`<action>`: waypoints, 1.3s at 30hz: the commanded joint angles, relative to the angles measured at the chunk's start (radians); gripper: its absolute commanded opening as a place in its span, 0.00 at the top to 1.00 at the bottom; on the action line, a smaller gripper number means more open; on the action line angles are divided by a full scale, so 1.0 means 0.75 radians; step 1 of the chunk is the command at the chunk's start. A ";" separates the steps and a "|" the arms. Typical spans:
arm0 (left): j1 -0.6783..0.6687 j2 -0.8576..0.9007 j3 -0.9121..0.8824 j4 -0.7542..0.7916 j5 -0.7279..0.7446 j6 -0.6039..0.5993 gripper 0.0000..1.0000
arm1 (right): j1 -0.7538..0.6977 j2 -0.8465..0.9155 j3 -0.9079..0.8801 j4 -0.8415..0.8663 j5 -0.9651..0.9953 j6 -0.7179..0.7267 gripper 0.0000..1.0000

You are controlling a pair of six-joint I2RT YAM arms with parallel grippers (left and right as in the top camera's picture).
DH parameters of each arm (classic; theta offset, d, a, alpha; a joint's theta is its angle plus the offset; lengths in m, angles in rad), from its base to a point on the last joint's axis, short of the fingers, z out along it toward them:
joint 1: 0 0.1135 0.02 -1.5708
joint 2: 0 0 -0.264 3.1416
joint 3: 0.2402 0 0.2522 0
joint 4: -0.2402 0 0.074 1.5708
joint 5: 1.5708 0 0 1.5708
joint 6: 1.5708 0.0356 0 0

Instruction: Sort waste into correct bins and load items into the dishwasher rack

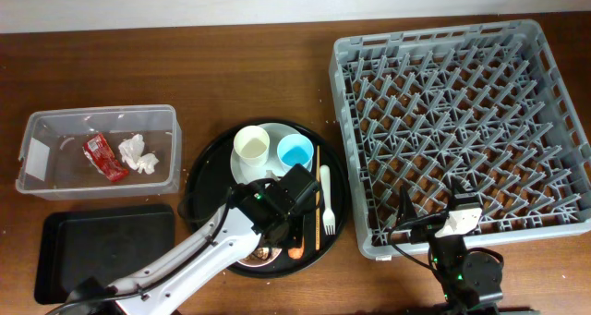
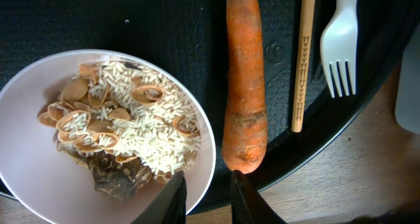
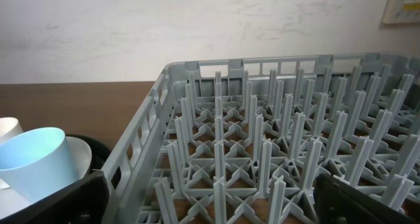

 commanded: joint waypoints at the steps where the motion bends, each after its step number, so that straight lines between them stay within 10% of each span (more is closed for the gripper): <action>1: -0.005 -0.013 -0.010 0.003 -0.024 -0.036 0.77 | 0.007 -0.008 -0.007 -0.007 0.006 0.006 0.01; 39: -0.005 -0.013 -0.115 0.128 -0.053 -0.140 0.66 | 0.007 -0.008 -0.007 -0.007 0.006 0.006 0.01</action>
